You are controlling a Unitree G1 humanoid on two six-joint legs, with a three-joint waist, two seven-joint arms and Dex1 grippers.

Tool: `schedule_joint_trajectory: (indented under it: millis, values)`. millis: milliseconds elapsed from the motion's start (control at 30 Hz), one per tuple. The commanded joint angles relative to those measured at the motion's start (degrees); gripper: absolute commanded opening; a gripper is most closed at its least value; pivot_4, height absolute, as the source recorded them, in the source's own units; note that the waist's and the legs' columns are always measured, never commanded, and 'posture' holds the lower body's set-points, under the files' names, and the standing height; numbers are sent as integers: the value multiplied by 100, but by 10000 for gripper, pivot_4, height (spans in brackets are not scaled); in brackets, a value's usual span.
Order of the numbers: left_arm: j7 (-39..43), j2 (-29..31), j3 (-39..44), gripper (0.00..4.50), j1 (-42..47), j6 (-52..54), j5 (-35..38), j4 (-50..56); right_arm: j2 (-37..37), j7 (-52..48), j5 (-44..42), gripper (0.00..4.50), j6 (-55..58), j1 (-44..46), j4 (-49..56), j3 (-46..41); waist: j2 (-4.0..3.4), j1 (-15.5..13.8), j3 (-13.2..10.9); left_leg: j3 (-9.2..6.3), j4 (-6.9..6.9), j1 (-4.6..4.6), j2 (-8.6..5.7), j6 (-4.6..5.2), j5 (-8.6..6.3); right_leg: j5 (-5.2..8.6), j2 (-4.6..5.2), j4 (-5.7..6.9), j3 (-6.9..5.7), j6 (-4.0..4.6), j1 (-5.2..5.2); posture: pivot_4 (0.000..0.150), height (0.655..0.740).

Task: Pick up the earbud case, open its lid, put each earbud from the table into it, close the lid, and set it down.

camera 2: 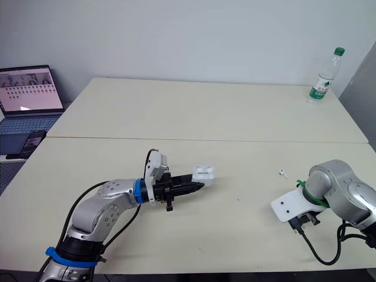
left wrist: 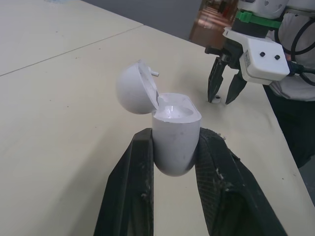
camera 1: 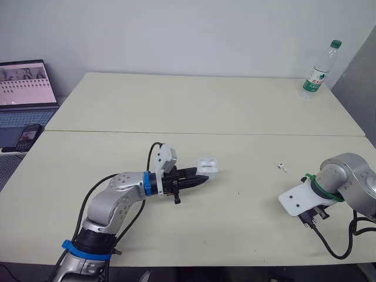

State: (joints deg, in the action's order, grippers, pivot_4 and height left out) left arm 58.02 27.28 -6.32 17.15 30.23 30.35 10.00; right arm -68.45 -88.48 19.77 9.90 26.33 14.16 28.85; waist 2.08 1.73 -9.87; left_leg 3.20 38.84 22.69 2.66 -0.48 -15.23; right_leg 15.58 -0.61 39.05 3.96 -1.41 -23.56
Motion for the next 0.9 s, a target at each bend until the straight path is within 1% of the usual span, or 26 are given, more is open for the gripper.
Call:
schedule_joint_trajectory:
  millis: [33,100,233,267,433,567,633,700,900]
  values:
    - [71,34,91,7949,-40,-195,15,38,24,-402,72,17847,28,77,2,46,0,1,0,0,0,0,0,0,0,0,0,0,0,0,0,1500,7362]
    - [77,33,83,7949,-70,-243,0,16,36,-402,69,17847,38,70,-6,47,0,0,0,0,1,-1,0,0,0,0,0,0,0,0,1,1500,7362]
    - [86,29,59,7949,-100,-305,-17,-19,70,-402,66,5378,65,65,-5,39,0,-3,0,-1,2,0,0,0,0,0,0,0,-1,0,1,1500,7362]
    - [89,30,54,7949,-100,-316,-18,-26,80,-402,70,4060,72,64,-5,35,0,-4,0,-3,2,0,0,0,0,0,0,0,-1,0,1,1500,7362]
    - [99,28,43,7949,-93,-360,-31,-58,92,-322,60,4078,96,32,24,-68,0,-3,0,-3,2,0,0,0,0,0,0,0,-1,0,2,1500,7362]
    - [11,-45,108,7949,-60,-443,-37,-153,388,8,-444,4078,281,30,162,-473,0,9,0,-1,3,-2,1,0,0,-1,0,1,-1,0,2,1500,7362]
    - [-81,-110,158,7949,-44,-488,-15,-183,742,213,-965,4078,716,48,385,-874,0,16,0,-1,3,-2,3,0,0,-2,-2,2,0,2,2,1500,7362]
    - [-198,-196,213,7949,-23,-567,-28,-215,1252,562,-1452,4078,1282,111,572,-1300,0,16,0,-5,2,-2,6,0,0,-3,-7,5,2,4,2,1500,7362]
    - [-719,-641,338,7949,254,-908,-179,-481,2343,1656,-2469,4078,2248,-40,974,-2312,1,-30,0,-27,5,10,-6,-1,0,-5,-8,0,0,6,7,1500,7362]
